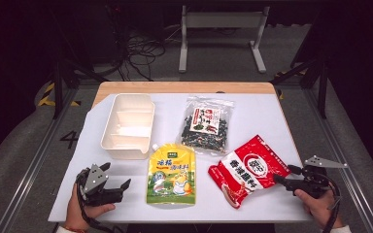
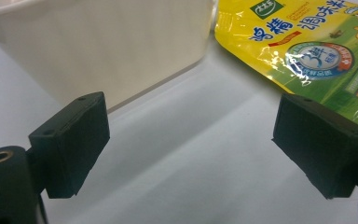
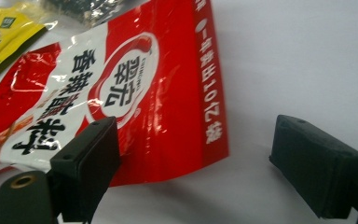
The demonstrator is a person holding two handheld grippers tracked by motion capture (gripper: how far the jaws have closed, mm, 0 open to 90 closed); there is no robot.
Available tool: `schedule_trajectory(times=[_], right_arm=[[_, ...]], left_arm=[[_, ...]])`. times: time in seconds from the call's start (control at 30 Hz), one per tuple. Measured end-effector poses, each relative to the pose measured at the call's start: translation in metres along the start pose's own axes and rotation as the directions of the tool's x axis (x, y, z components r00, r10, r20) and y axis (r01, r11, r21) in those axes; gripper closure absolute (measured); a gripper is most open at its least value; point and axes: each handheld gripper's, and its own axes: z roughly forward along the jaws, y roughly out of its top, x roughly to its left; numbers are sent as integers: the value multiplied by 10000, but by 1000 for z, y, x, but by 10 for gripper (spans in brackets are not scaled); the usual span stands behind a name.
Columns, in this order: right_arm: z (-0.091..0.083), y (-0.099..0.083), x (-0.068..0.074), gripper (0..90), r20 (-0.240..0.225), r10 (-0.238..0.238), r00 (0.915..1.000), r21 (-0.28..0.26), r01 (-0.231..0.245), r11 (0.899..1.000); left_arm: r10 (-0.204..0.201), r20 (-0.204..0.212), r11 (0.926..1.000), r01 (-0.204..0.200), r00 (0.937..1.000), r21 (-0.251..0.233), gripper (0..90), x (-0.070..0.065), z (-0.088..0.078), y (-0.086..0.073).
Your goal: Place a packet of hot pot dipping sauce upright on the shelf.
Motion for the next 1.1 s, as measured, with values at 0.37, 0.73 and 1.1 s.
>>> schedule_trajectory(times=[0.37,0.73,1.1], right_arm=[[26,7,36,316,-2344,-733,9694,748,932,9928],[50,19,54,580,-2229,-274,9745,817,467,9956],[36,34,64,892,-2277,-1360,9642,-612,1252,9902]], left_arm=[[446,489,9985,-461,9978,295,116,-10,12,4],[669,724,9967,-699,9951,406,124,-17,15,7],[711,1033,9975,-710,9921,-45,152,-17,11,18]])
